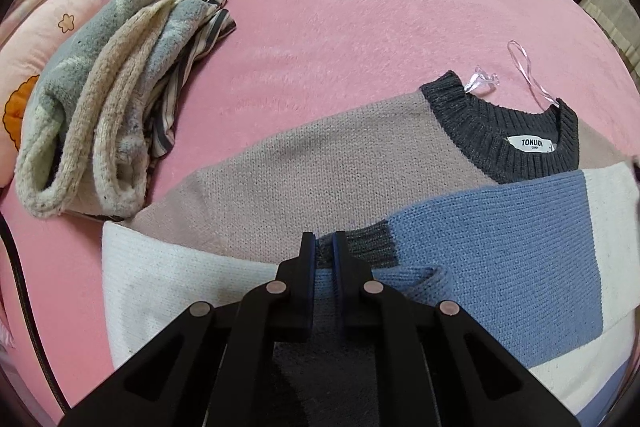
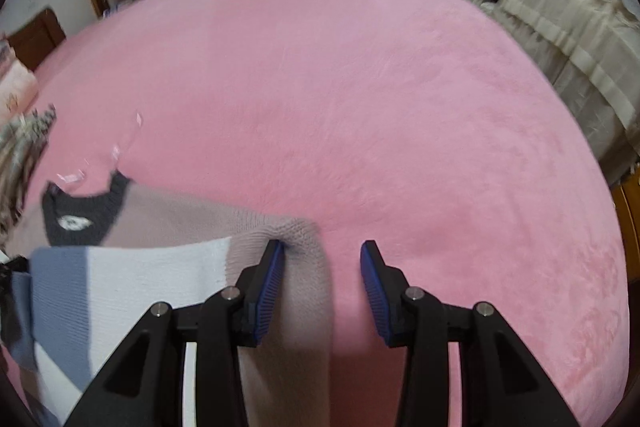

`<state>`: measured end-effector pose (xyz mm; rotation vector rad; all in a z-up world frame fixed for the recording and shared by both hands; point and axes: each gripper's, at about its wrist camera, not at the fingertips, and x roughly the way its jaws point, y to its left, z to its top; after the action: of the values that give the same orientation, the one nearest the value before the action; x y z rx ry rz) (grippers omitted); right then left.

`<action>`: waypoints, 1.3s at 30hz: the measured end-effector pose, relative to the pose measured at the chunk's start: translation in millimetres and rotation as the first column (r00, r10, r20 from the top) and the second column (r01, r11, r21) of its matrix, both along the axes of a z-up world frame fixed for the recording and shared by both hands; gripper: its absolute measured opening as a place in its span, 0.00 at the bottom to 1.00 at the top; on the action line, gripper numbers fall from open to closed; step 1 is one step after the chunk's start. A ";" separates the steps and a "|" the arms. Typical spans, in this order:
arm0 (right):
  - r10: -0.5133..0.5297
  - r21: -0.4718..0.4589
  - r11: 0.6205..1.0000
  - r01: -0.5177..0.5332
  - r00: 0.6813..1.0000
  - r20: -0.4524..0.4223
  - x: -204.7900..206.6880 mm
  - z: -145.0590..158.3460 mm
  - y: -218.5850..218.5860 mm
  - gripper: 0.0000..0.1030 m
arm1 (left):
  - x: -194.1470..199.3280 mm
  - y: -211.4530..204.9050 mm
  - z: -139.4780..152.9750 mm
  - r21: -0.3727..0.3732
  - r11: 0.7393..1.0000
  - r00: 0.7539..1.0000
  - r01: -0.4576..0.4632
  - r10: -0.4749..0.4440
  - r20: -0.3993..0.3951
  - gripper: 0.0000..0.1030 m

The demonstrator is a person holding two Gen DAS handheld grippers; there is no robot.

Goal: Fold small clothes
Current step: 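Release the folded side with the left gripper and withdraw, then grasp the dark ribbed sleeve cuff with the right gripper and lift it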

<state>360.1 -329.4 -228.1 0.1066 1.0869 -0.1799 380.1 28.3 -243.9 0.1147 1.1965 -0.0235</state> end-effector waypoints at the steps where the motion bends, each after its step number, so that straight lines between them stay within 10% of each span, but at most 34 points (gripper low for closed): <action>1: 0.004 -0.006 1.000 -0.004 1.000 -0.016 3.6 -8.1 1.1 0.41 | 0.0 0.2 -0.7 -0.004 1.000 1.000 -0.004 0.004 -0.003 0.06; 14: -0.039 -0.042 0.998 0.041 0.999 0.031 -13.1 -8.6 -6.0 0.53 | 3.4 -2.3 -5.6 0.043 0.999 1.000 0.010 -0.011 0.022 0.07; 21: 0.001 -0.095 0.995 0.013 0.989 0.147 -46.7 54.2 20.3 0.54 | -16.3 8.6 55.8 -0.005 1.000 0.994 -0.003 0.004 0.112 0.51; 29: 0.215 -0.096 0.976 -0.197 0.942 0.258 -84.9 123.7 125.3 0.54 | -84.1 39.1 136.5 0.092 0.990 0.953 -0.102 0.071 0.296 0.76; 39: 0.509 -0.143 0.861 -0.488 0.817 0.272 -123.5 127.8 282.7 0.56 | -155.4 110.2 128.1 0.141 0.945 0.915 -0.294 0.236 0.329 0.87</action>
<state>236.6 -46.7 -100.3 -0.2109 0.7680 0.2711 224.7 138.5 -115.9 0.1152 0.8903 0.3385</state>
